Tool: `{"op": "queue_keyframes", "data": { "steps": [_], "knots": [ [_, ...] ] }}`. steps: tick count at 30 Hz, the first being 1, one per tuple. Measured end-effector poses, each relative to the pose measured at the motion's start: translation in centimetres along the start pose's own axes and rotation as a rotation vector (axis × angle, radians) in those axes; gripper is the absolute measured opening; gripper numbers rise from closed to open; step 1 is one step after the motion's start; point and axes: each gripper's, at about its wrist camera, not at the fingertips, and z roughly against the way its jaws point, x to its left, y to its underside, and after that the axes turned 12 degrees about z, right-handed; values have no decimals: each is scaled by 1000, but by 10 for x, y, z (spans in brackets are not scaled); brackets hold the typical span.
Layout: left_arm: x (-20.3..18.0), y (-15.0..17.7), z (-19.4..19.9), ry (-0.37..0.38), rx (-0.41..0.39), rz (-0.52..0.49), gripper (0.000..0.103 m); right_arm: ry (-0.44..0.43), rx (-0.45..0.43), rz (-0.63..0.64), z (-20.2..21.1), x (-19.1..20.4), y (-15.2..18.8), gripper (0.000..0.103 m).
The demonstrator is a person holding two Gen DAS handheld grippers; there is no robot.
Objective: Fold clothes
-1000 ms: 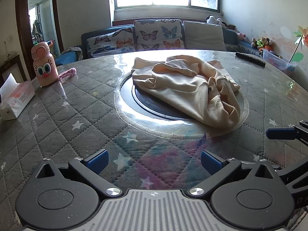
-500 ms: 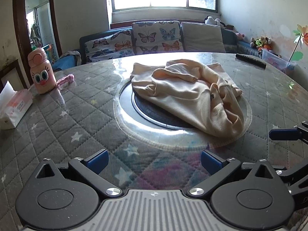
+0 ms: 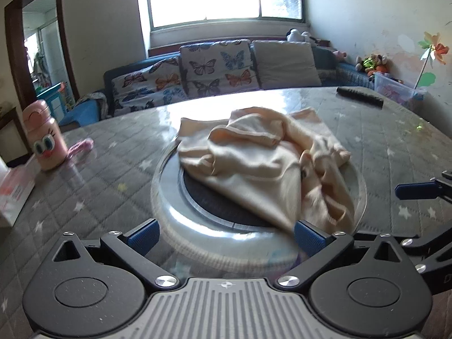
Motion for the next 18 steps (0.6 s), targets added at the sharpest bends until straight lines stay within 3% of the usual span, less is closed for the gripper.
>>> {"op": "queue_keyframes", "data": {
  "steps": [5, 10, 13, 18],
  "knots": [
    [-6, -22, -16, 45, 3, 22, 86, 32, -8, -23, -2, -15, -7, 102],
    [-13, -47, -42, 96, 50, 80, 54, 61, -15, -62, -7, -37, -15, 100],
    [-18, -59, -62, 123, 88, 115, 47, 75, -16, -77, -11, -48, -20, 97],
    [-30, -72, -92, 152, 143, 126, 47, 86, -27, -97, -16, -64, -27, 92]
  ]
}}
